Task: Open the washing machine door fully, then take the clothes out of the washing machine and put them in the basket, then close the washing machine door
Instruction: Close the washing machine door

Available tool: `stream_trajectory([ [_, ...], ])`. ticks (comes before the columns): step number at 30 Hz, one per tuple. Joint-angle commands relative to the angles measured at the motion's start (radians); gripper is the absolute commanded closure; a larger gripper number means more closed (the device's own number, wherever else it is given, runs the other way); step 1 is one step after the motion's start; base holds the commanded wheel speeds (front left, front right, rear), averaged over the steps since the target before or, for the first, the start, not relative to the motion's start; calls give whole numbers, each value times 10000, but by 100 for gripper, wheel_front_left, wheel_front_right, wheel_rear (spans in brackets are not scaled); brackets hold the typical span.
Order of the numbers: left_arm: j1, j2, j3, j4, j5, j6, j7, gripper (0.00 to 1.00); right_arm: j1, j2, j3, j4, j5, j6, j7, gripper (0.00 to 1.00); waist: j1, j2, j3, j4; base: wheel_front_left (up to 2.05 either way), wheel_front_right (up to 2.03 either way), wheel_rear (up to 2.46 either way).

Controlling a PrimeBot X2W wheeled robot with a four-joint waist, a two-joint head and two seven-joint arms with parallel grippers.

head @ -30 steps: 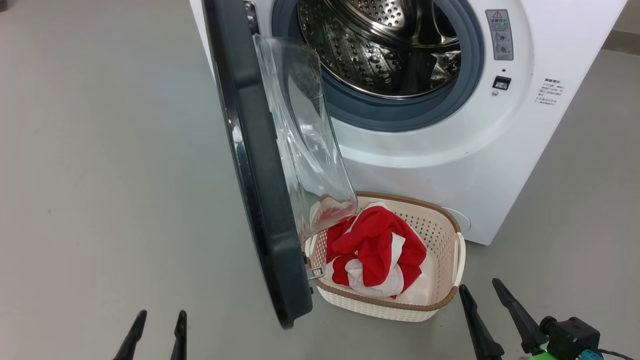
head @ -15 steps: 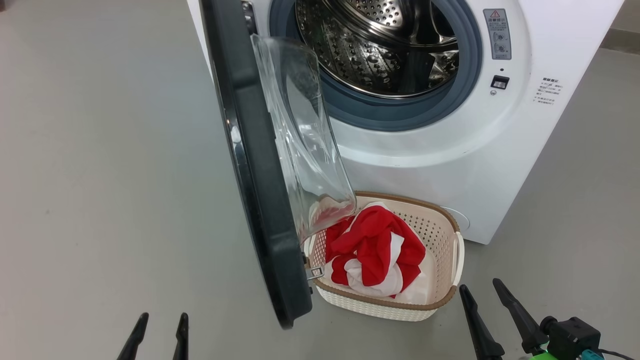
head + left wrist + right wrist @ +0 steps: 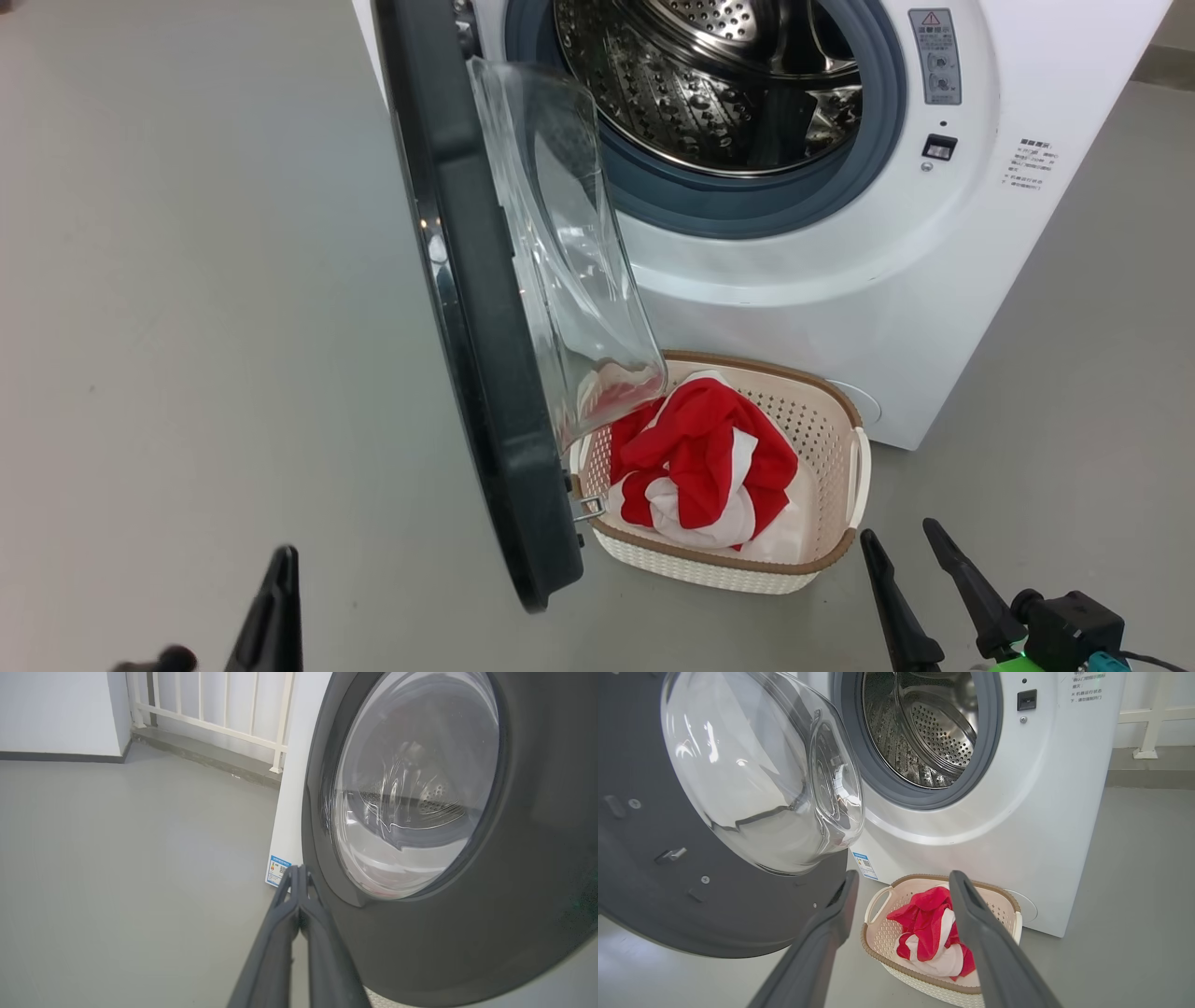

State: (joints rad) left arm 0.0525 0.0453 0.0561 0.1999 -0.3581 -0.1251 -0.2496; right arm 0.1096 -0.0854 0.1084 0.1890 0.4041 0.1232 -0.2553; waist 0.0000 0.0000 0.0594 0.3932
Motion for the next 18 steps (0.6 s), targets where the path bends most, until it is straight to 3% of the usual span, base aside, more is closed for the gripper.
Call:
stream_trajectory([
  [1,-412,56,315,-295,-164,-56,-122,100,-380,-66,193,-240,-48,75,-65,0,0,0,12,-11,0,0,0],
  [5,-763,96,193,-470,-2083,-56,-122,100,-428,-35,196,-237,-58,75,-65,0,0,0,68,-72,0,0,0],
  [7,-966,119,132,-540,-3696,-56,-122,100,-450,-23,184,-231,-60,75,-65,0,0,0,93,-120,0,0,0],
  [11,-1274,757,-679,-714,-7361,-56,-78,100,-475,-3,177,-229,-53,75,-65,0,0,0,124,-253,0,0,0],
  [14,-1402,1348,-1013,-1223,-10087,-56,571,100,-499,11,200,-225,-51,75,-65,0,0,0,155,-390,0,0,0],
  [18,-1334,1992,-1064,-1851,-12339,-56,2221,100,-542,30,179,-242,-52,75,-65,0,0,0,241,-576,0,0,0],
])
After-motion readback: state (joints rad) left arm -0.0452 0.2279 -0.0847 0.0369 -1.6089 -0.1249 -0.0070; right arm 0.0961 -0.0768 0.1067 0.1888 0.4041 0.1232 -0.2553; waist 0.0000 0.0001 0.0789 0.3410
